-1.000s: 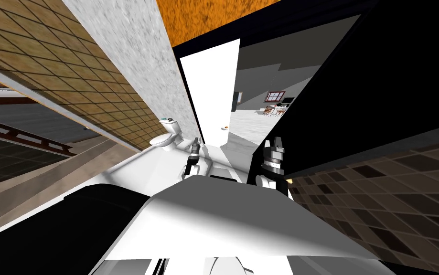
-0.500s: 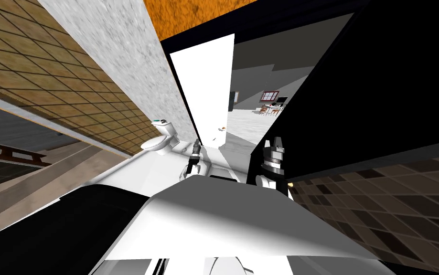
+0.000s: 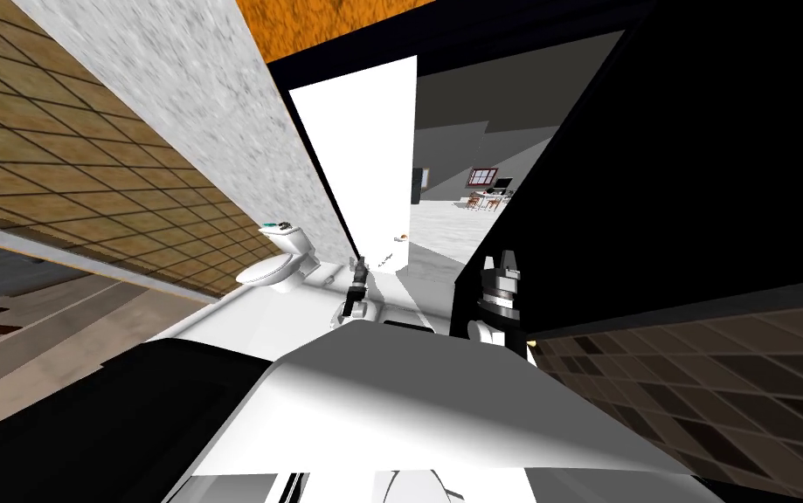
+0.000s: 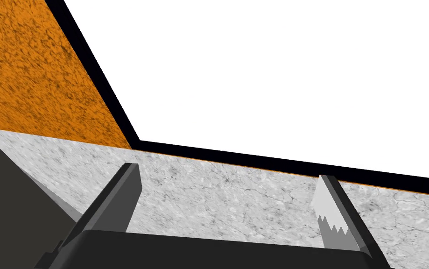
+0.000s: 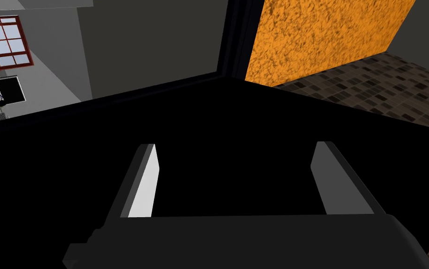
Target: Pull the door open
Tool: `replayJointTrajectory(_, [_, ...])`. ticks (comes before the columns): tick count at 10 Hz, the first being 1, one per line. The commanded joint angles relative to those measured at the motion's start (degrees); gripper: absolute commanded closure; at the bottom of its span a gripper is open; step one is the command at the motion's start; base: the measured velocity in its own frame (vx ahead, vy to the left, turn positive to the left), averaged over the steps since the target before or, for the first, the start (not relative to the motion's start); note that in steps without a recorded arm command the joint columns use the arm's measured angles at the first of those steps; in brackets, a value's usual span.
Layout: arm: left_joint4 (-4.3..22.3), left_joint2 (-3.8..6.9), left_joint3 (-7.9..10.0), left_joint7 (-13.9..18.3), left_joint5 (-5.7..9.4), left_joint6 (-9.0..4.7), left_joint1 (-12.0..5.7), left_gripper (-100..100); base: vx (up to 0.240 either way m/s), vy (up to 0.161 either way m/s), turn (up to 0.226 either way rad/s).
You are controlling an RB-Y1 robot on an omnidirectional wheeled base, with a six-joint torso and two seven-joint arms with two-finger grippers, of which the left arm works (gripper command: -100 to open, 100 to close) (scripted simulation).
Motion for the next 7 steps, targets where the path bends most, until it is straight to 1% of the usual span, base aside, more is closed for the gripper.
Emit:
replayJointTrajectory(1, [2.86, 0.18, 0.3, 0.21, 0.4, -0.8, -1.16, -100, 0.1, -0.001, -0.126])
replayJointTrajectory(7, [12.62, 0.65, 1.27, 0.89, 1.85, -2.91, -4.83, -100, 0.101, 0.008, -0.116])
